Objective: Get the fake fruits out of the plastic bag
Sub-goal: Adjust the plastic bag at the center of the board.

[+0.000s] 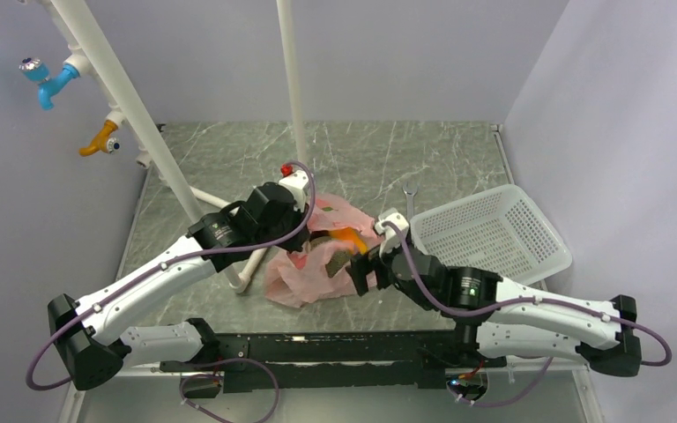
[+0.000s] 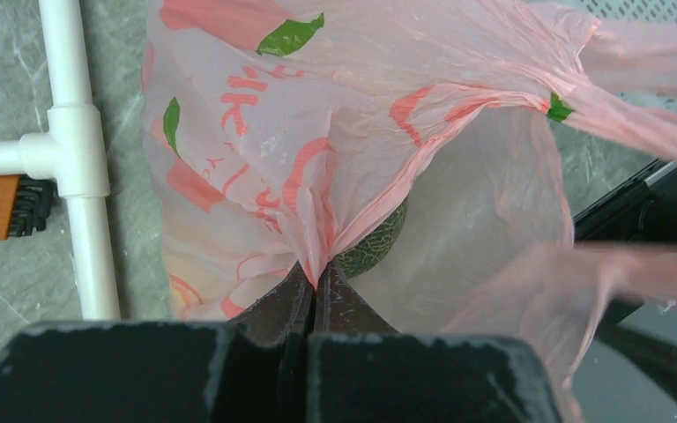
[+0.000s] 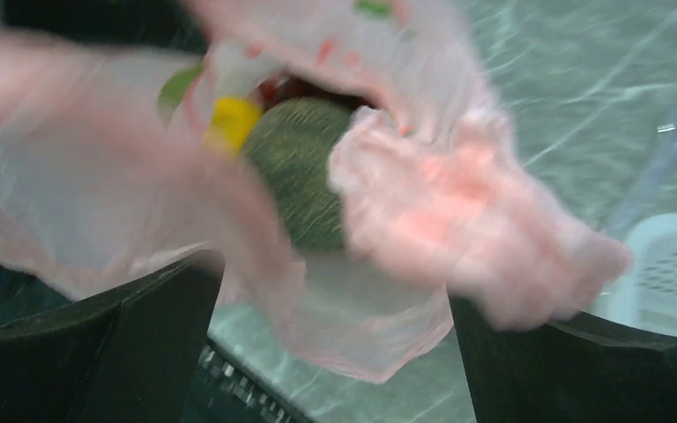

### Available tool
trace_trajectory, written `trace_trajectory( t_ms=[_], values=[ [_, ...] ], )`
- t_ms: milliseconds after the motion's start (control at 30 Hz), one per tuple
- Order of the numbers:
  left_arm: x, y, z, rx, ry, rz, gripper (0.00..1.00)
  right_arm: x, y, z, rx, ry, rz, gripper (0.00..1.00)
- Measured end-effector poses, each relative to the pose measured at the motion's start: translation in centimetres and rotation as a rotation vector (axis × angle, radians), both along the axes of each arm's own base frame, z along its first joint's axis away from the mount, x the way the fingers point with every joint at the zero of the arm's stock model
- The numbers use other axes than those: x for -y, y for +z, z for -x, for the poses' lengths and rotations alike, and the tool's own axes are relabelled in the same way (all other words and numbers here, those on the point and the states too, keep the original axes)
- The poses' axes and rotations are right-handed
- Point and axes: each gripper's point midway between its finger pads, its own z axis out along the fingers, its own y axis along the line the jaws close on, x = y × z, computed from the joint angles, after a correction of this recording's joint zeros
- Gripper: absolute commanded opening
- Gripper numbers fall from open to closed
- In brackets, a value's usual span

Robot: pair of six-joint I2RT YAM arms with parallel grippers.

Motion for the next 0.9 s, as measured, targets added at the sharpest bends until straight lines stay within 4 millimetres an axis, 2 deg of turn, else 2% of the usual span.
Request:
trace_trajectory(
  t_ms=[133, 267, 400, 567, 700, 900],
  values=[
    [-0.3, -0.5, 0.4, -0.018, -0.010, -0.022, 0.02, 0.2, 3.3, -2.8, 0.089, -0.145, 0.016, 0.99],
    [-0.7, -0.8, 0.6, -0.023, -0.020, -0.044, 0.02, 0.8, 5.7, -3.5, 0.116, -0.177, -0.065, 0.99],
    [-0.8, -0.9, 0.8, -0.026, -0.022, -0.052, 0.03, 1.5, 7.5, -3.3, 0.107, -0.123, -0.149, 0.99],
    [-1.0, -0.9, 0.8, -0.026, -0.024, -0.063, 0.04, 1.8, 7.4, -1.5, 0.024, -0.047, -0.164, 0.99],
    [-1.2, -0.6, 0.8, -0.016, -0.029, -0.077, 0.04, 4.1, 6.2, -0.7, -0.049, -0.104, -0.124, 0.99],
    [-1.3, -0.5, 0.8, -0.014, -0.030, -0.079, 0.05, 6.5, 6.2, -1.0, -0.068, -0.209, -0.105, 0.99]
  ],
)
